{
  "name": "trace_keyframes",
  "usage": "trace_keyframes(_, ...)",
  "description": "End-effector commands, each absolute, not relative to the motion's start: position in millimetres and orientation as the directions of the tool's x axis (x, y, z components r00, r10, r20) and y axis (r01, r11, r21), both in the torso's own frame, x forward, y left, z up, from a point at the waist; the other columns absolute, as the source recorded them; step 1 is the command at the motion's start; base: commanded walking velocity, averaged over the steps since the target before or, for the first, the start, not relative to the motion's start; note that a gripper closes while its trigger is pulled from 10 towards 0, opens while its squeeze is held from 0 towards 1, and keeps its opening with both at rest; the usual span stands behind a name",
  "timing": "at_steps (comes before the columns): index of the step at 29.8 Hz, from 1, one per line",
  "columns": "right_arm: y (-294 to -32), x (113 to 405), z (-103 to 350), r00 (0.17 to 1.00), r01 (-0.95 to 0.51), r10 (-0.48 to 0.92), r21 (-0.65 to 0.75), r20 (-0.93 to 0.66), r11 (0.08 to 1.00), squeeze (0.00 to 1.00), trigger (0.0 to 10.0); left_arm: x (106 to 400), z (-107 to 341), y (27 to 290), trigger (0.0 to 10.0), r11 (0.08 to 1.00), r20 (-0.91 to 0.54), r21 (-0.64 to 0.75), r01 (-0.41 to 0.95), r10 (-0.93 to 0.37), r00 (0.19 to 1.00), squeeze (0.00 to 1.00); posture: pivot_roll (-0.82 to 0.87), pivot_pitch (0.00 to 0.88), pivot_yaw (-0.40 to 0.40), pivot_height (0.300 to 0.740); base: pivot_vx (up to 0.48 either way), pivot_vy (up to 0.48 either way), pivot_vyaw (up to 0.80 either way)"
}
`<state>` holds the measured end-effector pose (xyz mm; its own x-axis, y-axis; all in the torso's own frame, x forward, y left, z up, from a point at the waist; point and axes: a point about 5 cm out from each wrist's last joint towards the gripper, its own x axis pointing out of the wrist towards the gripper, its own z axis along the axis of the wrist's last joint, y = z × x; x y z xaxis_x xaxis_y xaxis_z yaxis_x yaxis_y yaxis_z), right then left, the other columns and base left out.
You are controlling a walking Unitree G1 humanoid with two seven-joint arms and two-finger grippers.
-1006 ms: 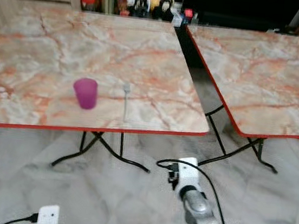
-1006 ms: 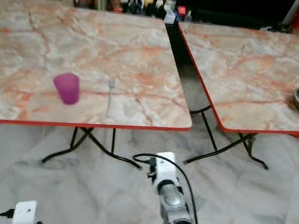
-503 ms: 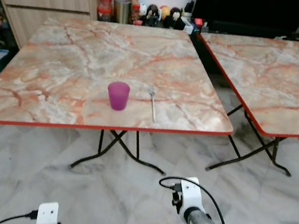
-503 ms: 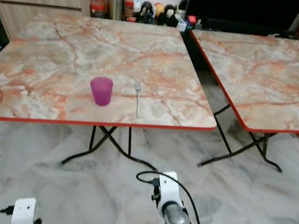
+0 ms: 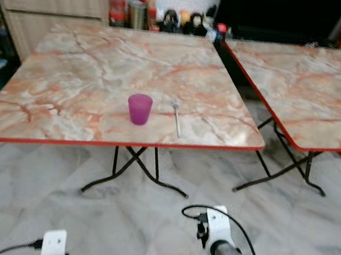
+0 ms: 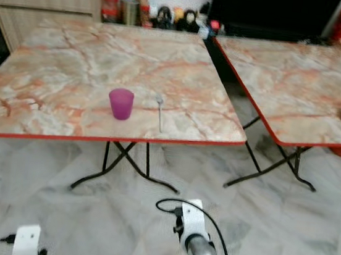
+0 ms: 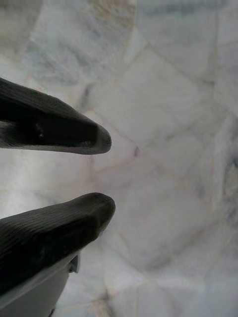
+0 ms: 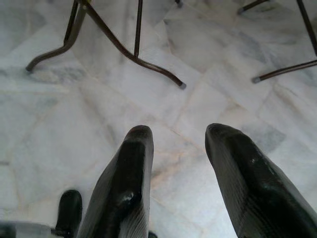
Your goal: Setting the table
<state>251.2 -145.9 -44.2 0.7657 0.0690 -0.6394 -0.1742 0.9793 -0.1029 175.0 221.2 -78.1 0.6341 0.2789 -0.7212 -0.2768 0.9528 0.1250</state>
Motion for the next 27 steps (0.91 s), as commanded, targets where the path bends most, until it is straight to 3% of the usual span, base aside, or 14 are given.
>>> trace_keyframes(1, -147.4, 248.4, -46.4, 0.757, -0.162, 0.063, -0.094, -0.65, 0.982, 0.0, 10.0, 168.8, -81.7, 220.6, 10.0, 0.955, -0.741, 0.138, -0.263, 0.276, 0.613, 0.0, 0.14, 0.052, -0.021, 0.715, 0.0, 0.0, 0.0)
trace_keyframes(8, -142.2, 249.4, -45.6, 0.758, -0.185, 0.088, -0.083, -0.647, 0.979, 0.0, 10.0, 171.3, -80.2, 218.3, 10.0, 0.958, -0.725, 0.122, -0.261, 0.266, 0.636, 0.0, 0.14, 0.081, -0.018, 0.715, 0.0, 0.0, 0.0)
trace_keyframes(11, -140.1, 247.4, -46.9, 0.754, -0.204, 0.1, -0.087, -0.649, 0.975, 0.0, 10.0, 171.0, -81.1, 217.4, 10.0, 0.958, -0.736, 0.114, -0.264, 0.26, 0.625, 0.0, 0.15, 0.086, -0.017, 0.715, 0.0, 0.0, 0.73)
trace_keyframes(13, -140.6, 247.1, -47.2, 0.755, -0.191, 0.093, -0.082, -0.65, 0.978, 0.0, 10.0, 170.8, -81.3, 217.6, 10.0, 0.958, -0.739, 0.125, -0.258, 0.263, 0.62, 0.0, 0.14, 0.087, -0.016, 0.715, 0.277, 0.0, 0.8)
trace_keyframes(23, -143.4, 248.5, -46.1, 0.76, -0.18, 0.081, -0.089, -0.644, 0.98, 0.0, 10.0, 169.9, -81.9, 216.8, 10.0, 0.96, -0.743, 0.119, -0.255, 0.256, 0.619, 0.0, 0.14, 0.091, -0.012, 0.715, 0.394, 0.0, 0.0)
trace_keyframes(27, -141.9, 249.0, -45.6, 0.761, -0.2, 0.091, -0.099, -0.642, 0.975, 0.0, 10.0, 169.9, -82.0, 216.8, 10.0, 0.96, -0.744, 0.118, -0.255, 0.256, 0.618, 0.0, 0.14, 0.091, -0.013, 0.715, 0.398, 0.0, 0.63)
